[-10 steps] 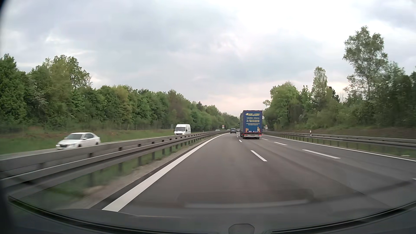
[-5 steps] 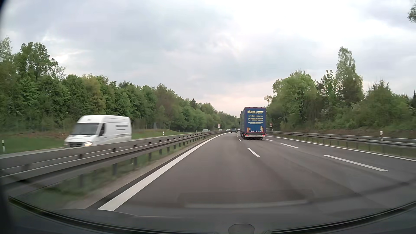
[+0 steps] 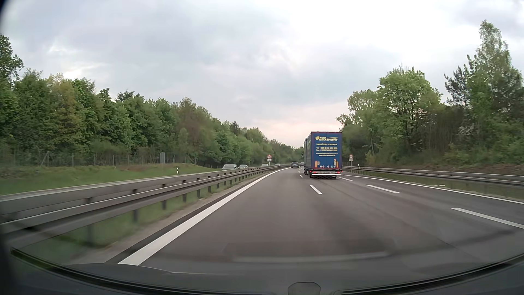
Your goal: Follow the waypoints while adhering to traffic rules and regulations
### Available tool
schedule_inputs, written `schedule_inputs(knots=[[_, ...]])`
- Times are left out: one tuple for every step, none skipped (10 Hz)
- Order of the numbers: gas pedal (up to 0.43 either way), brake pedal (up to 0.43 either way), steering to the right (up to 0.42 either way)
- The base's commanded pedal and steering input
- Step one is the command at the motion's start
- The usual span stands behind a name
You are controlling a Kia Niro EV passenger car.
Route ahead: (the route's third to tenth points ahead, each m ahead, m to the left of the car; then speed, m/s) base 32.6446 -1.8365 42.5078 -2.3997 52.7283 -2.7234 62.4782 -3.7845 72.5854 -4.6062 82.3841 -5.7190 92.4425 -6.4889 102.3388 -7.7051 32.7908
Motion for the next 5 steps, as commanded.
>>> schedule_inputs(knots=[[0.189, 0.000, 0.007], [0.189, 0.000, 0.007], [0.189, 0.000, 0.007], [0.189, 0.000, 0.007], [0.189, 0.000, 0.007]])
